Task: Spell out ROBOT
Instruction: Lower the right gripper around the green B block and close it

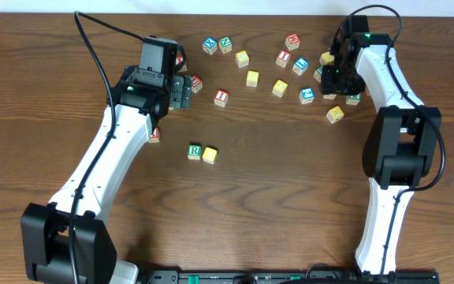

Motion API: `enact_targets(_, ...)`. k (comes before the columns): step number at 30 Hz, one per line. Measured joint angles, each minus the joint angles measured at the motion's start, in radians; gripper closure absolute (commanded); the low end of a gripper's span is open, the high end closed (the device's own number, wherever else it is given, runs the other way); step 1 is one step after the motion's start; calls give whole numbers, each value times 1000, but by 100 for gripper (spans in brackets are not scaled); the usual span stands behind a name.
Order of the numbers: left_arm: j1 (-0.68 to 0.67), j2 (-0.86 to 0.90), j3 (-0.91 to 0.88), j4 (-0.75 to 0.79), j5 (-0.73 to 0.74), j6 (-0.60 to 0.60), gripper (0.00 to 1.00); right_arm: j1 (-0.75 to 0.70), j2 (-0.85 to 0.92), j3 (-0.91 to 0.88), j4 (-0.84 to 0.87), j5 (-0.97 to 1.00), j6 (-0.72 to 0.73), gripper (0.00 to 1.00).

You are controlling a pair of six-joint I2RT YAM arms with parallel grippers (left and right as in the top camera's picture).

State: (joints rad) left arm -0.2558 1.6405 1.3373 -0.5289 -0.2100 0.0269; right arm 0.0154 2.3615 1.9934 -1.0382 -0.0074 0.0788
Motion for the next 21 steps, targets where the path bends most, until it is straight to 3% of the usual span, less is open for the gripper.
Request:
enact_targets(6,5,0,0,0,-3,0,4,0,0,0,0,0,0,64)
enact_targets(21,14,0,0,0,-6,0,4,0,0,0,11,-2,0,65)
